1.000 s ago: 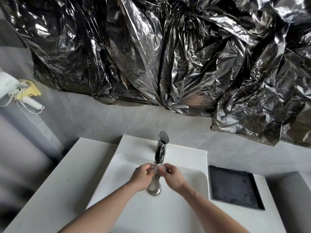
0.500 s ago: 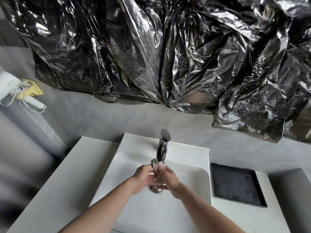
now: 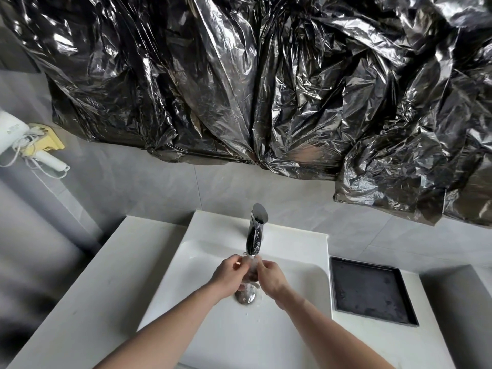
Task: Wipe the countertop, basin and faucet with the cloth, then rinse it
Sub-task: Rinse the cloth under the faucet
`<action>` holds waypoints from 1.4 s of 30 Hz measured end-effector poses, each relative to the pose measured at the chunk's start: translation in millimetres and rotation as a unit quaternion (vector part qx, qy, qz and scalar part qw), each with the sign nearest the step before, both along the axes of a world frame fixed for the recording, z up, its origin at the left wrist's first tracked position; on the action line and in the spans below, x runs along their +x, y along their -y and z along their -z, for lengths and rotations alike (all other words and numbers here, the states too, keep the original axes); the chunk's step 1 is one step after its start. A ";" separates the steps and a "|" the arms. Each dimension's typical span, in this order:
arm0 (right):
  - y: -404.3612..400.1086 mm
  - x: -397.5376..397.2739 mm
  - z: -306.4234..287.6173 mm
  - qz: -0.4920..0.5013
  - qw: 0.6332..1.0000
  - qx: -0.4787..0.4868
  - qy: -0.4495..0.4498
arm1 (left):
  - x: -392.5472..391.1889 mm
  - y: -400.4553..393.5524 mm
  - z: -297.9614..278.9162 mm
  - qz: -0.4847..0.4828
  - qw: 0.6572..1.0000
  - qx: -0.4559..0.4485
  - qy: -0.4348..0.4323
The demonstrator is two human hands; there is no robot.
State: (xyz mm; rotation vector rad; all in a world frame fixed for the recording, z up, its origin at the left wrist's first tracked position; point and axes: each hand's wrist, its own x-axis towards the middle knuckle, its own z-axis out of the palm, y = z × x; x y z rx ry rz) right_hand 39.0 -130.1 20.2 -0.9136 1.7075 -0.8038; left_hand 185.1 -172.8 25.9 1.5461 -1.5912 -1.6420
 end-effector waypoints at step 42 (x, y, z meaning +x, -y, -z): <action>-13.1 7.0 -7.7 0.046 0.989 -0.012 0.140 | 0.8 -4.8 -9.4 -0.041 0.999 0.021 -0.006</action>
